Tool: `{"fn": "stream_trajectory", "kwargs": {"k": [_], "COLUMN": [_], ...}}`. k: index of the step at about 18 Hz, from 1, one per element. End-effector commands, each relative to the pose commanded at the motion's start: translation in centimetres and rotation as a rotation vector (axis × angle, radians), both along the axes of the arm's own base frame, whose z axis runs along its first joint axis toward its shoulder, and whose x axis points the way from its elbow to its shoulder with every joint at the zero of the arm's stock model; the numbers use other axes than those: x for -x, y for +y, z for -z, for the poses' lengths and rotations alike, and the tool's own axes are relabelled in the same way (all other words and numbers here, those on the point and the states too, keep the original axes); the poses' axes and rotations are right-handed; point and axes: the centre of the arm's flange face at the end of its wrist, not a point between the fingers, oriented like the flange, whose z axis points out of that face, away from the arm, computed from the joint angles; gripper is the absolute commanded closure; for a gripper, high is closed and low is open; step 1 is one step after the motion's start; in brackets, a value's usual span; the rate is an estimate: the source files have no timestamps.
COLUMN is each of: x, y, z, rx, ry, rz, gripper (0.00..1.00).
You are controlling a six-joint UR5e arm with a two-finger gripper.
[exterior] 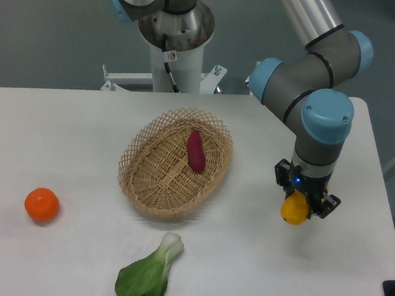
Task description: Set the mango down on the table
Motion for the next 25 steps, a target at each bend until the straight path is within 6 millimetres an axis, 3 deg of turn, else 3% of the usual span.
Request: {"fn": "stream_trajectory", "kwargs": {"k": [13, 18, 25], "x": [-1.2, -4.7, -11.0], "y": [1.3, 3.9, 10.1], "z": [-0.2, 0.1, -0.5], "rx": [-0.008, -0.023, -0.107], "ry": [-0.002, -0.02, 0.001], "rz": [-0.019, -0.058, -0.123], "gripper": [0.54, 0.54, 0.54]}}
